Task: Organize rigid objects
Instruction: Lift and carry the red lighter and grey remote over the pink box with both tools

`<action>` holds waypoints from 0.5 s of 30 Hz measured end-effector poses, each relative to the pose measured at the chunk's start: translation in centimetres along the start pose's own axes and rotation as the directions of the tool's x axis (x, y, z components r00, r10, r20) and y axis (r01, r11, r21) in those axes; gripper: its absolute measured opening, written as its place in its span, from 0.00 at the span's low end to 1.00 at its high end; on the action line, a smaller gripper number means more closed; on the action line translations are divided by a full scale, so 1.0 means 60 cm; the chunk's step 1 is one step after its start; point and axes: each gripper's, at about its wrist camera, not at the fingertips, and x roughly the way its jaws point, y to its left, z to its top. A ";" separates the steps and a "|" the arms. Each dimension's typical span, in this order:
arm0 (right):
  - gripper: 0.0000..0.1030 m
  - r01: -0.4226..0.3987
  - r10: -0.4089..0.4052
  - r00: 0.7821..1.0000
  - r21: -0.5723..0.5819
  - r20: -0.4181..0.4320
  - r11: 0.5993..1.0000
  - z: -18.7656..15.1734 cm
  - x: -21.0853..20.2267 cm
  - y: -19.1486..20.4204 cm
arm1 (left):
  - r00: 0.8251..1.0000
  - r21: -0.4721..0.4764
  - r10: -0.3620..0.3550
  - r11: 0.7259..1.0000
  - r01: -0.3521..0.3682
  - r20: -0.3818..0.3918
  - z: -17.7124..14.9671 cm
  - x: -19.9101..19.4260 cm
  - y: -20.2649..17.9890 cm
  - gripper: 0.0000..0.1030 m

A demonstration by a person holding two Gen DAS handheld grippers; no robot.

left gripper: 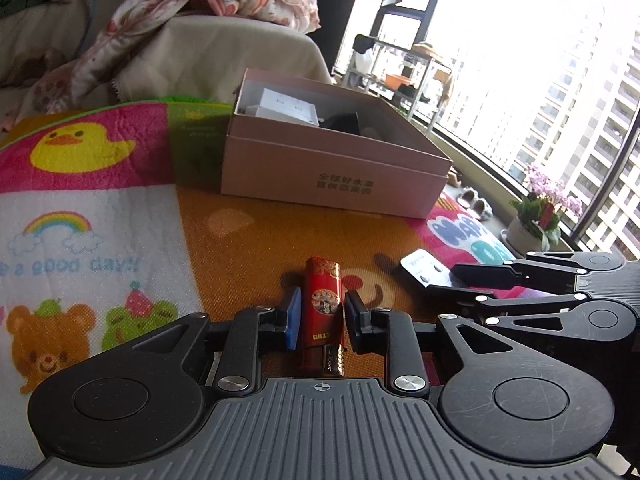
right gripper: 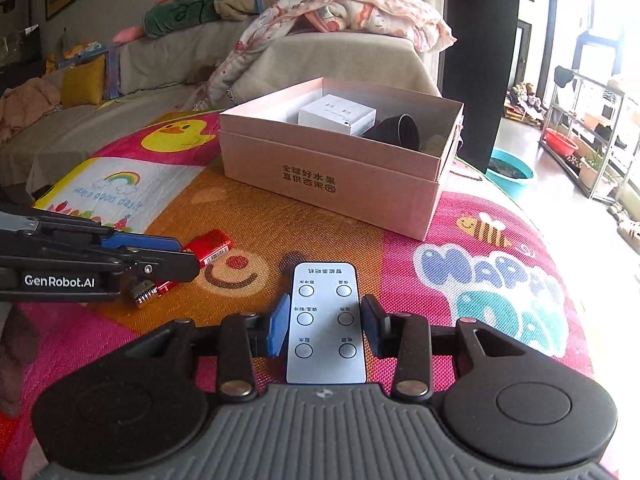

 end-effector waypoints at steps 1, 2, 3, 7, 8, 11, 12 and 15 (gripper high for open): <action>0.38 0.000 0.000 1.000 0.001 0.003 1.000 -0.001 0.000 0.000 | 1.000 0.000 0.001 1.000 -0.001 -0.005 0.001 0.001 0.000 0.26; 0.38 0.001 -0.001 1.000 0.001 0.005 1.000 -0.002 -0.001 0.000 | 1.000 0.002 0.005 1.000 -0.005 -0.010 0.003 0.001 -0.002 0.26; 0.38 0.001 -0.001 1.000 0.001 0.007 1.000 -0.002 -0.001 0.000 | 1.000 0.013 0.013 1.000 -0.013 -0.016 0.004 0.002 -0.005 0.26; 0.39 -0.001 0.001 1.000 0.005 0.012 1.000 -0.005 -0.001 0.000 | 0.998 0.070 0.052 0.996 -0.050 -0.024 0.003 0.004 -0.021 0.26; 0.39 0.000 0.000 1.000 0.006 0.012 1.000 -0.005 -0.002 0.000 | 0.998 0.079 0.058 0.995 -0.056 -0.023 0.002 0.005 -0.024 0.26; 0.40 -0.002 0.002 1.000 0.008 0.013 1.000 -0.005 -0.002 0.000 | 0.997 0.105 0.074 0.992 -0.071 -0.018 -0.001 0.005 -0.030 0.26; 0.40 -0.002 0.002 1.000 0.009 0.014 1.000 -0.005 -0.002 0.000 | 0.997 0.110 0.077 0.991 -0.074 -0.016 -0.002 0.005 -0.031 0.26; 0.40 -0.002 0.002 1.000 0.009 0.017 1.000 -0.006 -0.003 0.001 | 0.997 0.117 0.080 0.990 -0.078 -0.013 -0.003 0.005 -0.032 0.26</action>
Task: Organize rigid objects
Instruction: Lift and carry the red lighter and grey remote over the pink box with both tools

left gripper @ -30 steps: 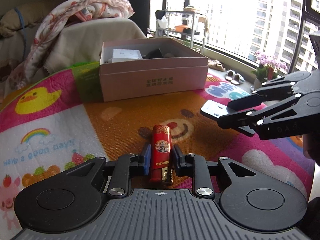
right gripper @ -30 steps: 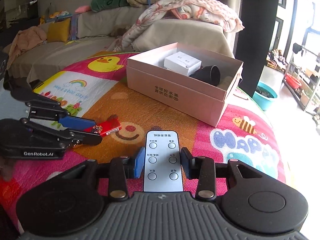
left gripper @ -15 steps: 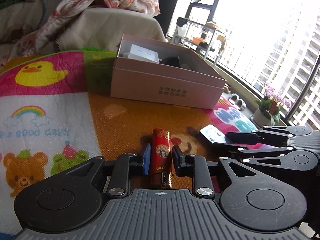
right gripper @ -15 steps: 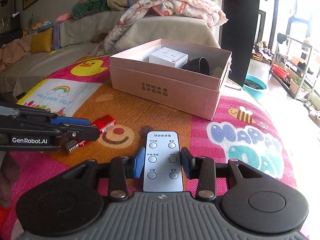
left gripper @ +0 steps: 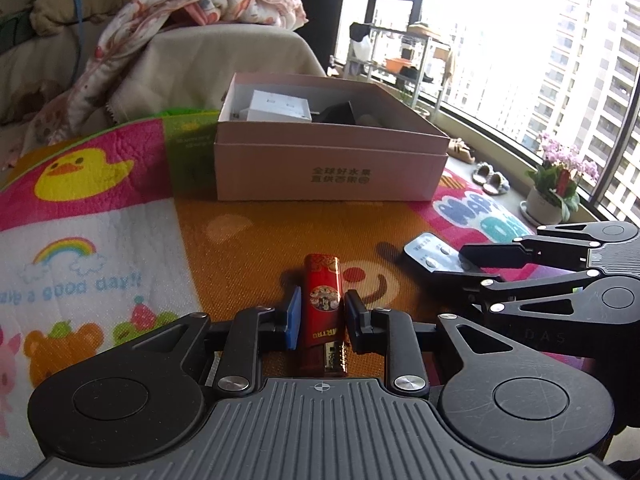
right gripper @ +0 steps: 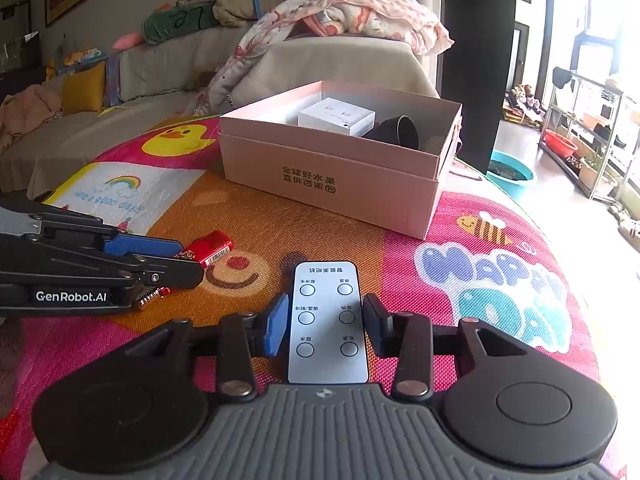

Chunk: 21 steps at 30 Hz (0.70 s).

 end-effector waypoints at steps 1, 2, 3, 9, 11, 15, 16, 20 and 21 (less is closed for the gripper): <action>0.40 0.001 -0.001 1.000 -0.001 0.000 1.000 0.000 0.000 0.000 | 1.000 0.000 0.000 1.000 0.000 0.001 0.000 0.000 0.000 0.26; 0.40 0.001 -0.001 1.000 -0.001 0.000 1.000 0.000 0.000 0.000 | 1.000 0.001 -0.001 1.000 0.001 0.002 -0.001 0.000 0.000 0.26; 0.40 0.000 0.000 1.000 0.000 0.000 1.000 0.000 0.000 -0.001 | 1.000 0.003 0.000 1.000 0.000 0.003 -0.001 0.000 0.000 0.26; 0.38 -0.010 0.010 1.000 -0.003 -0.008 1.000 0.001 -0.004 0.000 | 1.000 0.056 -0.001 0.998 0.000 0.013 -0.011 -0.011 -0.013 0.26; 0.38 -0.030 0.029 0.999 -0.006 -0.016 1.000 -0.001 -0.009 0.000 | 0.999 0.074 -0.036 0.997 0.035 0.016 -0.020 -0.019 -0.019 0.26; 0.37 -0.054 0.053 0.998 -0.033 -0.027 0.998 -0.007 -0.023 0.004 | 0.996 0.102 -0.078 0.992 0.074 0.031 -0.029 -0.038 -0.025 0.26; 0.37 -0.061 0.060 0.998 -0.033 -0.030 0.998 -0.006 -0.026 0.003 | 0.996 0.104 -0.083 0.991 0.078 0.040 -0.027 -0.042 -0.024 0.26; 0.37 -0.067 0.067 0.998 -0.006 0.002 0.998 0.012 -0.046 -0.008 | 0.990 0.100 -0.106 0.990 0.096 0.094 0.006 -0.056 -0.016 0.26; 0.37 -0.064 0.064 0.998 -0.002 0.024 0.998 0.022 -0.053 -0.012 | 0.987 0.106 -0.108 0.990 0.095 0.118 0.020 -0.061 -0.013 0.26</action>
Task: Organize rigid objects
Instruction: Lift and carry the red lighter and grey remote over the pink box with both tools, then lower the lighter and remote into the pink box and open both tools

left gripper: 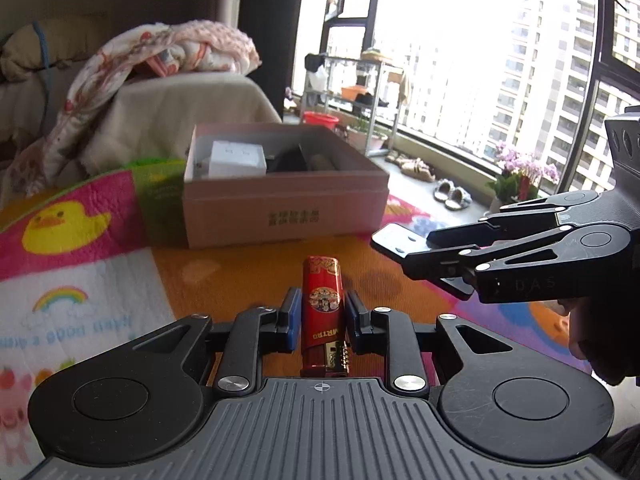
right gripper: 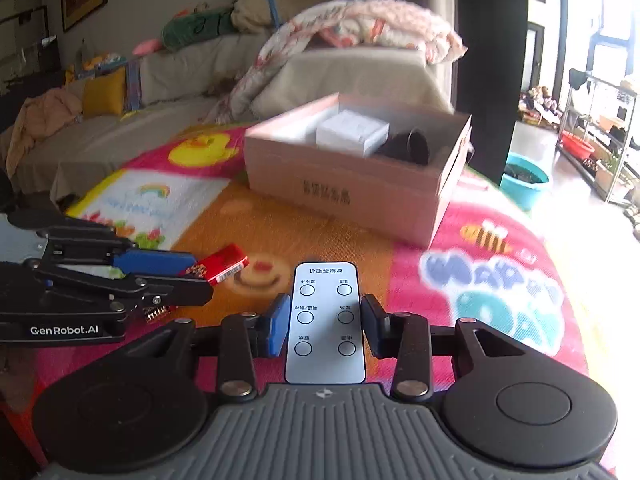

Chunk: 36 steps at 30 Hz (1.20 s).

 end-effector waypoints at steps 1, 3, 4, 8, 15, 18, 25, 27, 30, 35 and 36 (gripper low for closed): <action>0.37 0.003 -0.003 1.000 0.002 0.026 1.000 0.013 -0.008 -0.004 | 0.999 0.010 0.008 1.000 -0.008 0.035 0.020 -0.003 0.004 0.26; 0.37 0.009 -0.009 0.996 0.003 0.090 1.000 0.044 -0.025 -0.012 | 0.993 0.014 0.024 1.000 -0.025 0.113 0.065 -0.005 0.018 0.26; 0.37 0.014 -0.015 0.992 0.005 0.123 1.000 0.062 -0.032 -0.017 | 0.988 0.005 0.027 1.000 -0.028 0.151 0.086 -0.003 0.026 0.26; 0.37 0.072 -0.069 0.967 -0.002 0.244 0.997 0.137 -0.029 -0.028 | 0.967 -0.065 0.027 0.998 -0.011 0.253 0.171 0.038 0.064 0.26; 0.43 0.067 -0.097 0.967 0.136 0.235 0.989 0.236 0.067 -0.077 | 0.988 -0.098 0.050 0.994 -0.036 0.145 0.235 0.157 0.106 0.26; 0.43 0.107 -0.132 0.972 0.137 0.193 0.985 0.226 0.095 -0.087 | 0.982 -0.083 0.133 0.989 -0.123 0.132 0.218 0.160 0.122 0.26; 0.43 0.275 -0.278 0.953 0.037 0.125 0.961 0.134 0.114 -0.075 | 0.974 -0.069 0.226 0.972 -0.224 0.032 0.156 0.163 0.152 0.26; 0.41 0.248 -0.254 0.962 0.068 0.100 0.966 0.119 0.117 -0.078 | 0.972 -0.066 0.235 0.970 -0.235 -0.002 0.142 0.172 0.157 0.26; 0.41 0.210 -0.220 0.964 0.083 0.148 0.974 0.106 0.102 -0.076 | 0.965 -0.066 0.262 0.963 -0.263 -0.022 0.128 0.175 0.168 0.39; 0.28 0.130 -0.133 0.979 0.033 0.157 0.991 0.127 0.123 -0.059 | 0.944 -0.153 0.328 0.932 -0.327 -0.020 0.113 0.148 0.196 0.67; 0.24 0.074 -0.077 0.988 0.022 0.136 0.997 0.133 0.137 -0.055 | 0.940 -0.174 0.340 0.925 -0.338 -0.019 0.108 0.144 0.202 0.79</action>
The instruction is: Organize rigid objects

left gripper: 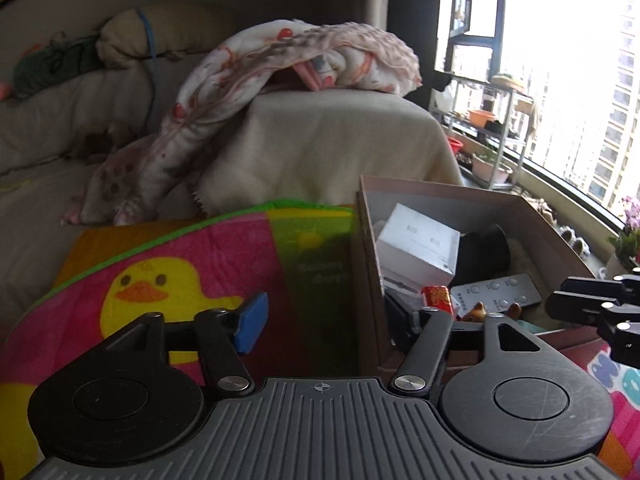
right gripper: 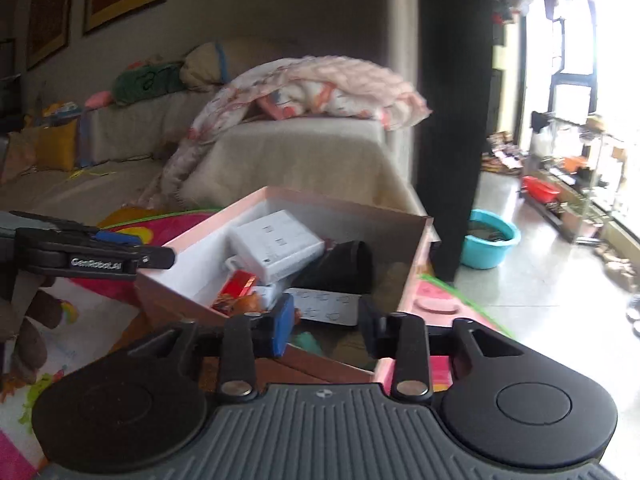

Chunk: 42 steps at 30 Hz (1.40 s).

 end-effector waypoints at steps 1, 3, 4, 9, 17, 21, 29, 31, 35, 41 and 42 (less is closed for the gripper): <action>0.23 -0.024 0.024 1.000 0.002 -0.016 1.000 0.002 0.014 0.009 | 1.000 -0.029 0.014 0.999 -0.014 -0.001 -0.004 -0.003 0.010 0.88; 0.23 0.002 -0.002 1.000 -0.039 0.004 0.999 0.005 0.039 0.032 | 0.999 -0.072 0.036 0.997 -0.036 -0.003 -0.013 -0.007 0.028 0.96; 0.23 0.015 -0.013 0.999 -0.061 0.029 0.998 0.005 0.046 0.041 | 0.999 -0.088 0.038 0.995 -0.037 0.003 -0.017 -0.011 0.036 0.97; 0.36 -0.023 0.025 0.996 -0.023 0.087 0.999 0.020 -0.002 0.037 | 0.999 -0.148 0.046 0.988 -0.043 0.018 -0.037 -0.036 0.059 0.97; 0.55 -0.075 0.077 0.997 -0.179 0.001 0.981 -0.059 -0.086 0.031 | 0.997 -0.140 0.056 0.989 -0.050 0.045 -0.047 -0.050 0.064 0.98; 0.38 0.000 -0.008 0.998 -0.140 -0.056 0.990 -0.060 -0.032 0.036 | 0.994 -0.105 0.096 0.990 -0.090 0.056 -0.040 -0.043 0.064 0.99; 0.38 0.010 -0.013 0.999 -0.077 -0.045 0.997 -0.041 0.018 0.061 | 0.989 -0.091 0.139 0.987 -0.135 0.041 -0.017 -0.014 0.093 0.98; 0.47 0.018 -0.023 0.998 -0.095 -0.052 0.995 -0.047 0.011 0.071 | 0.986 -0.091 0.146 0.986 -0.139 0.081 -0.024 -0.042 0.087 0.98; 0.61 0.029 -0.035 0.996 -0.078 -0.085 0.997 -0.070 -0.013 0.085 | 0.980 -0.085 0.132 0.989 -0.121 0.147 -0.055 -0.127 0.065 0.98; 0.68 0.005 -0.005 0.981 0.002 -0.195 1.000 -0.109 -0.042 0.107 | 0.993 -0.065 0.081 0.994 -0.087 -0.089 -0.151 -0.178 0.004 0.98; 0.75 0.030 -0.030 0.982 -0.003 -0.186 1.000 -0.114 -0.046 0.112 | 0.990 -0.067 0.089 0.993 -0.097 -0.107 -0.161 -0.178 -0.003 0.98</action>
